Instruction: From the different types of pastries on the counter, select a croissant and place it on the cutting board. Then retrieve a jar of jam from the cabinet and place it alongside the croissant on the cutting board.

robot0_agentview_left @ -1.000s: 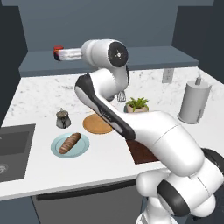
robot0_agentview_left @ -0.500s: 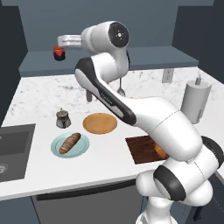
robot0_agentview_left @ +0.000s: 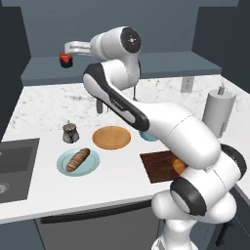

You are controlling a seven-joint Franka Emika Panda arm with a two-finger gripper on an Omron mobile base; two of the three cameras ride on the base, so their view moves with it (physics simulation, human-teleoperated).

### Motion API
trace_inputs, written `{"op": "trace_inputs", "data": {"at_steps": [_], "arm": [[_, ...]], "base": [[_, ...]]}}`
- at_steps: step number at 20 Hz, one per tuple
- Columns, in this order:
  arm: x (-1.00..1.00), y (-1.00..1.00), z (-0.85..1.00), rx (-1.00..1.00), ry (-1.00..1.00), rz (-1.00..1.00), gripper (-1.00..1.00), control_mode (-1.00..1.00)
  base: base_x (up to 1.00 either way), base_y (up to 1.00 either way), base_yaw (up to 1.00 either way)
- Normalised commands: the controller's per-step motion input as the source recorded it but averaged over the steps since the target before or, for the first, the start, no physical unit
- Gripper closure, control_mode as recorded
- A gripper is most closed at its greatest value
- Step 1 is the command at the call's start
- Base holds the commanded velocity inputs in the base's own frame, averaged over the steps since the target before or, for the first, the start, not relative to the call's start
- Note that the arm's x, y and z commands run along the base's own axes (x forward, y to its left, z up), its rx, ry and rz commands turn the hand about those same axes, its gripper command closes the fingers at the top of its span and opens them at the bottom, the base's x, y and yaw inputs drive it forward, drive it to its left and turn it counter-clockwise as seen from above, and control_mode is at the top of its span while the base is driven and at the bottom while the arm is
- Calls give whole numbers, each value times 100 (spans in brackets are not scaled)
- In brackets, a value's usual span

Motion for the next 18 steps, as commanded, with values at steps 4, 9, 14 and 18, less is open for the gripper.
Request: {"op": "trace_inputs", "data": {"at_steps": [4, 9, 14, 18], "arm": [[34, 4, 10, 0, 15, 0, -100, -100], [23, 2, -2, -9, 25, 0, -100, -100], [3, 7, -4, 0, 2, 0, -100, -100], [0, 31, -21, 0, -11, 1, -100, -100]], "base": [[0, 0, 0], [0, 0, 0], [0, 0, 0], [0, 0, 0]]}}
